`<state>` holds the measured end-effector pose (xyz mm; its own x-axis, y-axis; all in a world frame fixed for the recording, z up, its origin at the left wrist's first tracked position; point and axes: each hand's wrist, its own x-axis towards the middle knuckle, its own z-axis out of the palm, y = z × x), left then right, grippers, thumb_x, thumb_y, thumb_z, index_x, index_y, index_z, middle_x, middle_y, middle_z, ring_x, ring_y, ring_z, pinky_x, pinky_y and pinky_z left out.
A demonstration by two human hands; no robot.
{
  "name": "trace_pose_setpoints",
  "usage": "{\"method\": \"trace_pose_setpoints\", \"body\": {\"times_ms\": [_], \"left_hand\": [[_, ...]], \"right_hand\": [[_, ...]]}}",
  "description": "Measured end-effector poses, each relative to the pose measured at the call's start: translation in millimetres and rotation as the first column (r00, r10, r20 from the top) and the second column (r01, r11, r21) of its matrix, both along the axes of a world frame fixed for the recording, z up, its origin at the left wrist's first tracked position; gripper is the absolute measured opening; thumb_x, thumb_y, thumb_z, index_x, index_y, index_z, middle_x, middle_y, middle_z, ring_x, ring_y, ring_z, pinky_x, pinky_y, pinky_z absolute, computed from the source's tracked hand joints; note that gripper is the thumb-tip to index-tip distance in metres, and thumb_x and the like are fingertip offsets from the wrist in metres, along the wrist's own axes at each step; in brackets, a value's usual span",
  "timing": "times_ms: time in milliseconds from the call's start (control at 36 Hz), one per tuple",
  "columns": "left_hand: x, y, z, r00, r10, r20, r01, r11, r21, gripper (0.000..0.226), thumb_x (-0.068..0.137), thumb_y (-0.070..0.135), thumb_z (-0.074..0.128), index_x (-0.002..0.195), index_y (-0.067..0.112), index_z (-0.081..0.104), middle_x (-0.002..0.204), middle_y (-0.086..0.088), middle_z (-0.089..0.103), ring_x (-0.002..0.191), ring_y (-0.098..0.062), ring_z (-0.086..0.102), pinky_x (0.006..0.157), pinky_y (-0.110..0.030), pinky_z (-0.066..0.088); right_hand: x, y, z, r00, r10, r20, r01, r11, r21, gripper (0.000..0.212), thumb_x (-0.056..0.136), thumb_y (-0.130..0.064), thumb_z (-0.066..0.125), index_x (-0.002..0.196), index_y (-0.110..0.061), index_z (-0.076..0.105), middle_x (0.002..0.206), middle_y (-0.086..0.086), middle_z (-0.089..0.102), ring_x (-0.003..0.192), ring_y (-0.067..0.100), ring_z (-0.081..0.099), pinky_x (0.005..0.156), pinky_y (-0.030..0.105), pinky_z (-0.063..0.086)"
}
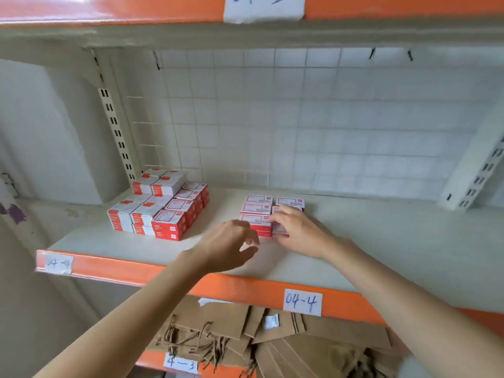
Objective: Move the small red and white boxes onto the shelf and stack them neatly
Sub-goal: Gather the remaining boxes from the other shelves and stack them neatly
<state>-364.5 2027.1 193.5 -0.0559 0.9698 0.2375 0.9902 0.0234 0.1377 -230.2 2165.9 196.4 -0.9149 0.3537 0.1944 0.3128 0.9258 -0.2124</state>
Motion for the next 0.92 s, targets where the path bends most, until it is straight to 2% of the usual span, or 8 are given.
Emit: {"method": "trace_pose_setpoints", "body": {"times_ms": [139, 278, 472, 556, 694, 806, 917], "left_hand": [[62.2, 56.0, 10.2, 0.992, -0.120, 0.027, 0.120, 0.993, -0.005, 0.020, 0.091, 0.030, 0.055, 0.105, 0.022, 0.068, 0.101, 0.005, 0.063, 0.089, -0.012, 0.059, 0.072, -0.022, 0.041], [154.0, 110.3, 23.9, 0.966, -0.255, 0.042, 0.255, 0.967, 0.000, 0.020, 0.090, 0.032, 0.056, 0.105, 0.025, 0.068, 0.098, 0.007, 0.063, 0.084, -0.009, 0.058, 0.076, -0.029, 0.049], [294.8, 169.2, 23.9, 0.909, -0.418, -0.005, 0.417, 0.908, -0.038, 0.024, 0.092, 0.033, 0.054, 0.112, 0.025, 0.064, 0.107, 0.005, 0.061, 0.094, -0.011, 0.057, 0.075, -0.022, 0.041], [350.1, 190.2, 21.9, 0.889, -0.457, -0.017, 0.456, 0.889, -0.029, 0.025, 0.092, 0.033, 0.054, 0.113, 0.025, 0.064, 0.111, 0.005, 0.060, 0.096, -0.012, 0.058, 0.077, -0.022, 0.041], [430.9, 221.2, 21.2, 0.870, -0.493, 0.004, 0.493, 0.870, -0.025, 0.030, 0.090, 0.032, 0.056, 0.118, 0.024, 0.062, 0.116, 0.001, 0.056, 0.102, -0.016, 0.058, 0.083, -0.026, 0.045], [483.0, 243.1, 19.9, 0.867, -0.498, 0.012, 0.498, 0.866, -0.039, 0.034, 0.090, 0.033, 0.056, 0.123, 0.025, 0.058, 0.120, 0.001, 0.054, 0.107, -0.018, 0.055, 0.089, -0.030, 0.046], [523.4, 273.9, 21.3, 0.864, -0.504, -0.008, 0.502, 0.862, -0.074, 0.035, 0.091, 0.034, 0.055, 0.124, 0.023, 0.056, 0.121, -0.001, 0.053, 0.110, -0.019, 0.054, 0.087, -0.028, 0.043]], "right_hand": [[84.3, 30.3, 10.2, 0.992, -0.123, 0.009, 0.123, 0.992, 0.013, 0.033, 0.090, -0.017, 0.054, 0.122, -0.012, 0.056, 0.119, 0.003, 0.050, 0.113, 0.017, 0.049, 0.092, 0.028, 0.039], [189.6, 56.3, 13.0, 0.966, -0.255, 0.033, 0.255, 0.967, 0.011, 0.033, 0.092, -0.020, 0.051, 0.124, -0.015, 0.054, 0.121, 0.001, 0.048, 0.114, 0.015, 0.047, 0.095, 0.028, 0.040], [351.4, 90.6, 10.9, 0.885, -0.464, 0.030, 0.463, 0.886, 0.034, 0.034, 0.089, -0.017, 0.053, 0.123, -0.013, 0.056, 0.120, 0.003, 0.050, 0.113, 0.019, 0.049, 0.096, 0.033, 0.040], [415.8, 99.9, 9.2, 0.842, -0.538, 0.049, 0.535, 0.843, 0.057, 0.033, 0.087, -0.019, 0.054, 0.118, -0.011, 0.057, 0.116, 0.007, 0.051, 0.111, 0.025, 0.051, 0.094, 0.036, 0.042], [506.3, 112.2, 12.1, 0.769, -0.637, 0.044, 0.635, 0.770, 0.051, 0.037, 0.087, -0.021, 0.058, 0.124, -0.014, 0.055, 0.120, 0.006, 0.052, 0.116, 0.021, 0.049, 0.097, 0.032, 0.040], [555.9, 128.0, 16.8, 0.711, -0.702, 0.046, 0.702, 0.712, 0.013, 0.044, 0.089, -0.023, 0.058, 0.132, -0.018, 0.049, 0.127, 0.002, 0.049, 0.123, 0.019, 0.042, 0.101, 0.035, 0.036], [588.5, 152.5, 10.7, 0.641, -0.767, 0.025, 0.767, 0.641, -0.011, 0.045, 0.089, -0.023, 0.056, 0.132, -0.017, 0.046, 0.128, 0.003, 0.048, 0.122, 0.020, 0.040, 0.100, 0.038, 0.037]]}}
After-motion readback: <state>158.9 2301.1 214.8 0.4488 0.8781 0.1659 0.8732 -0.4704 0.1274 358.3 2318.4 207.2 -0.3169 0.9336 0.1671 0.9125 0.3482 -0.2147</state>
